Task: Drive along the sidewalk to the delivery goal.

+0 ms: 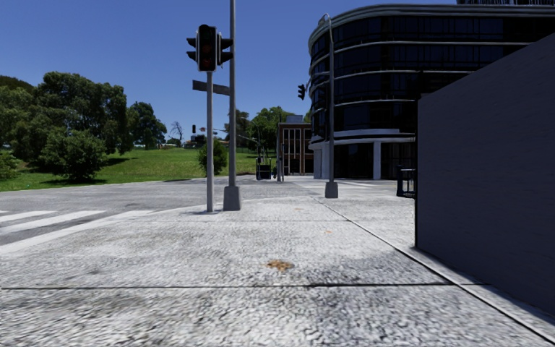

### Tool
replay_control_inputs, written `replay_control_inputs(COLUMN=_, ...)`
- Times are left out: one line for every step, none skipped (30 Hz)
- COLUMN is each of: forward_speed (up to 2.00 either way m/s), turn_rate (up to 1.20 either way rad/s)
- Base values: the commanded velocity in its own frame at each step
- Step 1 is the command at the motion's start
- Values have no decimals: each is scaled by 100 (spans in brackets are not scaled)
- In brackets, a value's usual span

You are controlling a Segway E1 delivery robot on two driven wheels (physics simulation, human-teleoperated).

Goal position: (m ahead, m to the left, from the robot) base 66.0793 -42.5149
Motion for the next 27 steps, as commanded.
replay_control_inputs(forward_speed=176, turn_rate=0)
replay_control_inputs(forward_speed=162, turn_rate=0)
replay_control_inputs(forward_speed=151, turn_rate=0)
replay_control_inputs(forward_speed=147, turn_rate=0)
replay_control_inputs(forward_speed=147, turn_rate=0)
replay_control_inputs(forward_speed=146, turn_rate=0)
replay_control_inputs(forward_speed=146, turn_rate=-8)
replay_control_inputs(forward_speed=146, turn_rate=-22)
replay_control_inputs(forward_speed=146, turn_rate=-28)
replay_control_inputs(forward_speed=146, turn_rate=-28)
replay_control_inputs(forward_speed=146, turn_rate=-29)
replay_control_inputs(forward_speed=146, turn_rate=-29)
replay_control_inputs(forward_speed=146, turn_rate=-29)
replay_control_inputs(forward_speed=146, turn_rate=-29)
replay_control_inputs(forward_speed=146, turn_rate=-29)
replay_control_inputs(forward_speed=146, turn_rate=-29)
replay_control_inputs(forward_speed=146, turn_rate=-29)
replay_control_inputs(forward_speed=146, turn_rate=-29)
replay_control_inputs(forward_speed=146, turn_rate=-29)
replay_control_inputs(forward_speed=146, turn_rate=-29)
replay_control_inputs(forward_speed=146, turn_rate=-29)
replay_control_inputs(forward_speed=146, turn_rate=-29)
replay_control_inputs(forward_speed=146, turn_rate=-24)
replay_control_inputs(forward_speed=146, turn_rate=-24)
replay_control_inputs(forward_speed=146, turn_rate=-10)
replay_control_inputs(forward_speed=146, turn_rate=-3)
replay_control_inputs(forward_speed=146, turn_rate=-2)
